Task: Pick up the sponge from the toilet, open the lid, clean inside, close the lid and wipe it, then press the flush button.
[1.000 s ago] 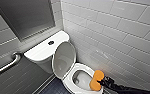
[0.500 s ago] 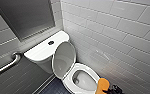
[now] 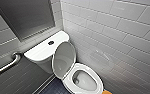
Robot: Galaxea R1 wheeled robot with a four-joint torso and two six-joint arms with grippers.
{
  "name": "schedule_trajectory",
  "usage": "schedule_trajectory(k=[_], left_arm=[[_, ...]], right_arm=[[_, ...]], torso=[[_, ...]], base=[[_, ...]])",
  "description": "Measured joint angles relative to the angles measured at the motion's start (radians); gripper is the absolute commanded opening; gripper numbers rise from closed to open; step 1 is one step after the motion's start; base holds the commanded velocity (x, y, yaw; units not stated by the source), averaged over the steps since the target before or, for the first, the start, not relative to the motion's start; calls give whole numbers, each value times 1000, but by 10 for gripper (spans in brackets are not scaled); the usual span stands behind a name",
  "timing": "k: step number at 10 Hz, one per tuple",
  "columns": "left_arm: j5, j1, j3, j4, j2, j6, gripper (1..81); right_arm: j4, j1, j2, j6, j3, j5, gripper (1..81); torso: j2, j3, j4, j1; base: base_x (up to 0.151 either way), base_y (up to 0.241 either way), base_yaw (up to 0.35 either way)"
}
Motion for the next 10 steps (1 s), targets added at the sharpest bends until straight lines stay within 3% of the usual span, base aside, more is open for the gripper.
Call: schedule_trajectory(k=[3,5,7,10], left_arm=[[0,0,0,0,3,0,811],[0,0,0,0,16,0,811],[0,0,-10,1,20,0,811],[0,-1,-30,0,35,0,811]], right_arm=[[-12,43,-98,-1,111,-3,10],[-15,177,-85,0,137,-41,10],[-22,318,-45,1,127,-93,10],[-29,400,127,12,7,-179,10]], torso=[[0,0,0,0],[0,0,0,0],[0,0,0,0],[0,0,0,0]], base=[[0,0,0],[0,0,0],[0,0,0],[0,0,0]])
